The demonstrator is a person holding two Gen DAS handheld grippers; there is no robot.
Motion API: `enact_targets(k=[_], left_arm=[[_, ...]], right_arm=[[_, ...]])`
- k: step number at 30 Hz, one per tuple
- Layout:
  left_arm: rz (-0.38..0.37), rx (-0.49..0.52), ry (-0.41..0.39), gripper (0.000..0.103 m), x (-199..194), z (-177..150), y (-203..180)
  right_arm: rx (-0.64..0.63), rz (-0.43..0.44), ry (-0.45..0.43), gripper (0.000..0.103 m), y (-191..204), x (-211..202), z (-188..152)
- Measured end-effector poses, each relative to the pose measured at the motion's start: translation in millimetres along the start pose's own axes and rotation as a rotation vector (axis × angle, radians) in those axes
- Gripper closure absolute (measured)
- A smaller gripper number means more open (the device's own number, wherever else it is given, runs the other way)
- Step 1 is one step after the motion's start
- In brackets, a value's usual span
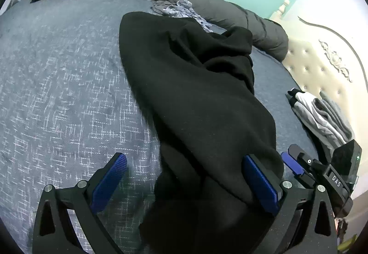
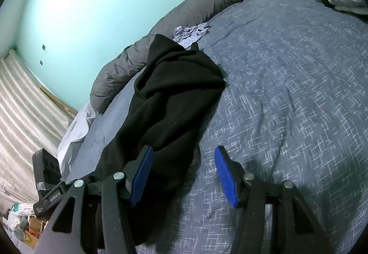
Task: Fold clothes
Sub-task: 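Grasp the black garment's other edge with the left tool while the right tool holds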
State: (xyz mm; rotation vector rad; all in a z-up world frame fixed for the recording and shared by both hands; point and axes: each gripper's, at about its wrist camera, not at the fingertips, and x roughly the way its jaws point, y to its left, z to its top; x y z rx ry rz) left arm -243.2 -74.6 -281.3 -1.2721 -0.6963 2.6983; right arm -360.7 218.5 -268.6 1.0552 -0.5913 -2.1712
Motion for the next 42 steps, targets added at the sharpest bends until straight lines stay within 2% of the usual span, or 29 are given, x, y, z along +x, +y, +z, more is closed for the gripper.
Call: enact_targets(k=[7,13,14,16,18,21,25,29,38,40,42], left_arm=[[-0.017,-0.014,0.053,0.001,11.4,-6.2,4.1],[-0.023,-0.015,0.012,0.003,2.2,-3.9,2.3],[-0.025,-0.015,0.004,0.005,-0.2,-3.2,2.0],[-0.032,-0.008,-0.015,0.017,-5.4,-2.1,0.0],[-0.040,0.023,-0.031,0.035,-9.5,-1.0,-7.3],[-0.047,0.056,-0.046,0.048,-16.6,1.4,-14.0],[-0.070,0.061,-0.039,0.053,-14.9,1.3,-16.7],[-0.082,0.045,-0.008,0.052,-5.8,0.2,-13.0],[-0.091,0.025,-0.003,0.052,-4.8,-1.6,-7.7],[-0.099,0.030,-0.009,0.057,-7.5,-1.9,-7.7],[-0.113,0.033,-0.015,0.075,-10.2,-1.6,-8.3]], right_arm=[[0.007,0.002,-0.009,0.047,0.2,-2.6,0.8],[0.014,0.003,-0.011,0.047,-0.9,-2.8,1.6],[0.015,0.004,-0.010,0.047,-0.8,-2.6,1.4],[0.014,0.006,-0.009,0.047,-0.4,-2.3,1.1],[0.013,0.006,-0.009,0.047,0.0,-2.0,1.1],[0.015,0.006,-0.009,0.047,-0.7,-2.0,1.2],[0.015,0.006,-0.009,0.047,-1.0,-1.6,1.5],[0.015,0.007,-0.009,0.047,-1.2,-1.1,1.8],[0.013,0.011,-0.007,0.047,-0.3,-0.8,1.5],[0.013,0.012,-0.008,0.047,-0.5,-1.0,1.9],[0.016,0.012,-0.009,0.047,-1.5,-0.9,2.6]])
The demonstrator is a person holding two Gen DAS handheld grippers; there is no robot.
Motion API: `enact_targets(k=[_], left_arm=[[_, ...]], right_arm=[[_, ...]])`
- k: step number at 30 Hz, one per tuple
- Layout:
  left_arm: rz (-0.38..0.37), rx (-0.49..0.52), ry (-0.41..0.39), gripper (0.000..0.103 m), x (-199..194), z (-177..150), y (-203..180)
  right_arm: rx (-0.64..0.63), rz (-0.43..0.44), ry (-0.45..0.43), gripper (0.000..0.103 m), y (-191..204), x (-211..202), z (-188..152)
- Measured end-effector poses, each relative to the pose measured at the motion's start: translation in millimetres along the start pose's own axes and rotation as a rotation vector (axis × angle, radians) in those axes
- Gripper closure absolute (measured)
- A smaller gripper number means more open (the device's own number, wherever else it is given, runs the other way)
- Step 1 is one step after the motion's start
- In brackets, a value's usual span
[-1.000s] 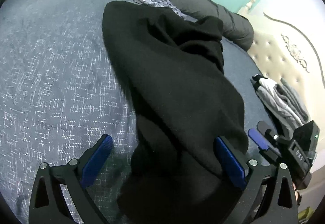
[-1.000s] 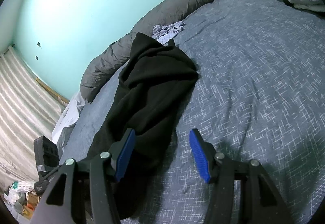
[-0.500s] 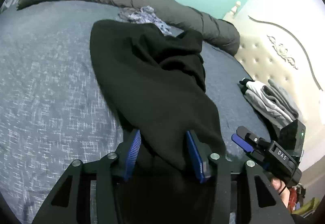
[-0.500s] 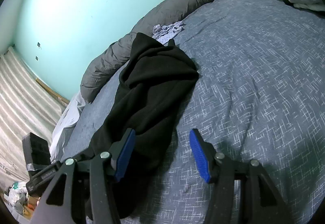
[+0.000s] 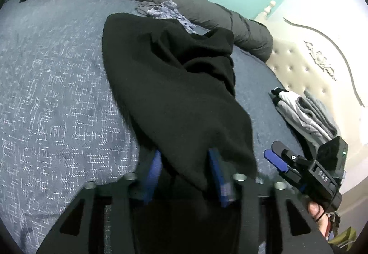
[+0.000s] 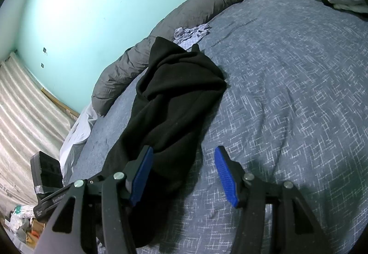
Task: Fold clothes
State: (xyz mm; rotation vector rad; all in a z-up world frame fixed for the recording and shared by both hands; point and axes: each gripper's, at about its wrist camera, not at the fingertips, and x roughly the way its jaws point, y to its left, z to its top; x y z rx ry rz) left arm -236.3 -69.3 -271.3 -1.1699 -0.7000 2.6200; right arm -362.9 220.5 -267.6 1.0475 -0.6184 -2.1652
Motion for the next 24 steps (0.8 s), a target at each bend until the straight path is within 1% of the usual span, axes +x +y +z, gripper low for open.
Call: enact_targets(k=[2,3,4,7,10,14,15,16,17,19,20,22,24], left_arm=[[0.009,0.013,-0.013,0.080,-4.9,1.0,-1.8],[0.016,0.021,-0.020,0.086,-7.4,1.6,-2.7],[0.023,0.026,-0.029,0.088,-11.0,2.2,-2.8],[0.053,0.029,-0.066,0.091,-28.3,4.1,0.7],[0.092,0.022,-0.101,0.092,-52.0,3.0,10.3],[0.154,-0.027,-0.141,0.094,-88.5,-0.3,32.1],[0.170,-0.043,-0.151,0.096,-97.9,-0.6,37.9],[0.186,-0.056,-0.162,0.100,-107.6,-0.2,43.2],[0.202,-0.069,-0.173,0.100,-117.6,0.8,48.1],[0.262,-0.086,-0.196,0.103,-139.0,4.3,58.5],[0.292,-0.099,-0.205,0.103,-148.2,5.3,64.7],[0.338,-0.134,-0.218,0.103,-165.6,6.7,78.7],[0.361,-0.154,-0.195,0.103,-172.3,5.9,89.4]], right_arm=[[0.001,0.002,-0.004,0.047,0.1,-0.3,1.0],[0.002,0.004,-0.007,0.047,-0.2,-0.8,1.9],[0.004,0.005,-0.012,0.047,-0.6,-1.4,2.9],[0.008,0.008,-0.025,0.047,-1.9,-3.2,6.0],[0.023,0.011,-0.036,0.047,-4.5,-6.3,9.0],[0.047,0.017,-0.039,0.047,-8.3,-8.2,11.1],[0.053,0.019,-0.037,0.047,-8.8,-8.3,11.3],[0.057,0.022,-0.035,0.047,-8.9,-8.3,11.4],[0.060,0.025,-0.034,0.047,-8.9,-8.4,11.4],[0.061,0.033,-0.032,0.047,-7.1,-8.9,11.3],[0.059,0.037,-0.032,0.047,-5.6,-9.3,11.1],[0.053,0.042,-0.031,0.047,-2.8,-9.4,10.5],[0.050,0.045,-0.028,0.047,-0.8,-8.5,9.7]])
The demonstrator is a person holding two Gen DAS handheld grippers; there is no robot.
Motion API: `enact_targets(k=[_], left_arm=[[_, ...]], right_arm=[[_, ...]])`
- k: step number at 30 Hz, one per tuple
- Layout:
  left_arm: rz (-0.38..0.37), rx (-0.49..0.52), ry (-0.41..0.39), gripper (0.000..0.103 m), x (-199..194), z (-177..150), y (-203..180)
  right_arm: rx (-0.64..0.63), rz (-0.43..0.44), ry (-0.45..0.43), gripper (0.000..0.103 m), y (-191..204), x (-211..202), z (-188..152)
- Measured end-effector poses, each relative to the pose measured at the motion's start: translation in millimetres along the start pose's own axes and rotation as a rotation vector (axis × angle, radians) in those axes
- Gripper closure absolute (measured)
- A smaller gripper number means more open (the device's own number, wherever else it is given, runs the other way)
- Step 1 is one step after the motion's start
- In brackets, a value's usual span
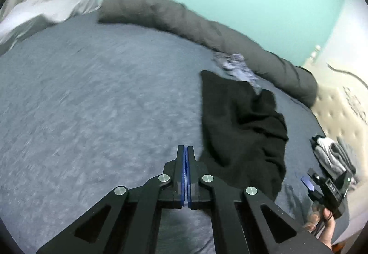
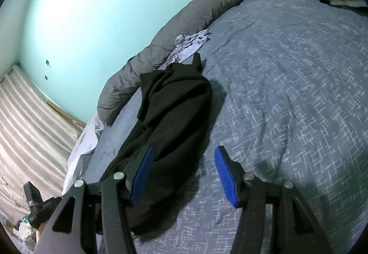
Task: Fold clothes
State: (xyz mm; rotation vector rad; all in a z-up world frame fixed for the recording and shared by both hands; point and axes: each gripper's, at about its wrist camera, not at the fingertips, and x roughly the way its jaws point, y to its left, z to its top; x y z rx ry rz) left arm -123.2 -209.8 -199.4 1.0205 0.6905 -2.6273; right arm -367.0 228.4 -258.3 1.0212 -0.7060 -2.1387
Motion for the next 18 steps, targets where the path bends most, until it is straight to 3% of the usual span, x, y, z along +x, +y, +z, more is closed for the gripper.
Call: enact_targets(k=[8,10,12,18], left_arm=[[-0.032,0.097,0.118,0.099,35.5,-4.7,-36.1],[-0.037,0.121,0.141,0.084,51.8,-2.0,-49.5],[-0.055,0.126,0.153,0.052,68.7,3.5,-62.0],[-0.078,0.126,0.185,0.049,120.9,28.2,-83.5]], right_arm=[[0.011,-0.001,0.002,0.047,-2.8,-1.0,0.2],[0.018,-0.006,0.007,0.047,-6.1,0.7,1.4],[0.025,-0.011,0.012,0.047,-9.8,2.2,2.6],[0.032,-0.021,0.009,0.047,-19.6,2.9,9.1]])
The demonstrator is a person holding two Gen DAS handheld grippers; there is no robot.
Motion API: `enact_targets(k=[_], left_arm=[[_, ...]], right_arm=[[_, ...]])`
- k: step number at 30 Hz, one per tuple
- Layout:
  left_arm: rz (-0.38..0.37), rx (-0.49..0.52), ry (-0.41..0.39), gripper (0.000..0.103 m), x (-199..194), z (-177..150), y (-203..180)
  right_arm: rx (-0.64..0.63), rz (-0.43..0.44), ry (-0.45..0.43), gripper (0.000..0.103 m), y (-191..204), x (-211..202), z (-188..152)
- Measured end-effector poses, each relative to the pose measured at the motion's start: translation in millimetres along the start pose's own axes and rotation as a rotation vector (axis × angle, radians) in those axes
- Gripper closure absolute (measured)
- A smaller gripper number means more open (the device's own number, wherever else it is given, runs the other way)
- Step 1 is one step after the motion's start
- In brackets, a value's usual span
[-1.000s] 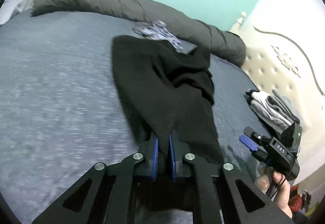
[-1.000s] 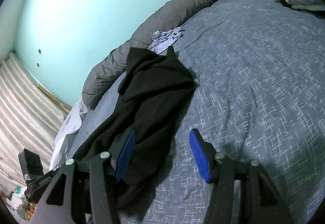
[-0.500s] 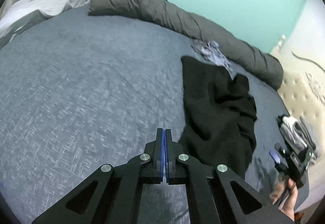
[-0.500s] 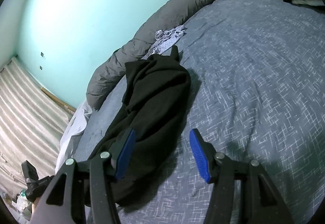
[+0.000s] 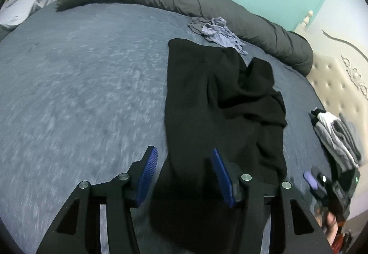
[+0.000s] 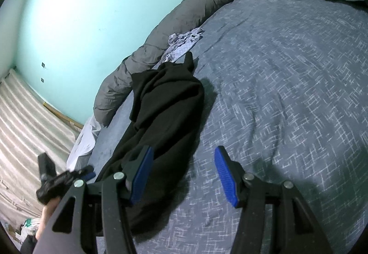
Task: Fold clothes
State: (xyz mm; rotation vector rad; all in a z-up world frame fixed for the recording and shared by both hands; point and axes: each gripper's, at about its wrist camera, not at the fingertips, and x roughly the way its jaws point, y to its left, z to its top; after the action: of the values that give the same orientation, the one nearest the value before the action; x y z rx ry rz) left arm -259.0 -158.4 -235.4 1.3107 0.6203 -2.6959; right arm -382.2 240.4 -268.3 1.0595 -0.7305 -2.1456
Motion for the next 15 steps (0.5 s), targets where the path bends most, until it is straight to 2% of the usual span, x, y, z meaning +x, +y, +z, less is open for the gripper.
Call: enact_targets(k=[8,13,15], left_arm=[[-0.006,0.007,0.077,0.049,73.9,66.2,2.5],[0.002,-0.023,0.138,0.048,119.8,97.0,18.9],[0.011,-0.040,0.156,0.043,135.4,106.9,26.6]], right_arm=[[0.025,-0.025,0.006,0.047,-17.3,2.6,6.3],[0.026,-0.036,0.023,0.047,-23.8,8.0,6.1],[0.025,-0.039,0.030,0.047,-25.6,9.8,5.4]])
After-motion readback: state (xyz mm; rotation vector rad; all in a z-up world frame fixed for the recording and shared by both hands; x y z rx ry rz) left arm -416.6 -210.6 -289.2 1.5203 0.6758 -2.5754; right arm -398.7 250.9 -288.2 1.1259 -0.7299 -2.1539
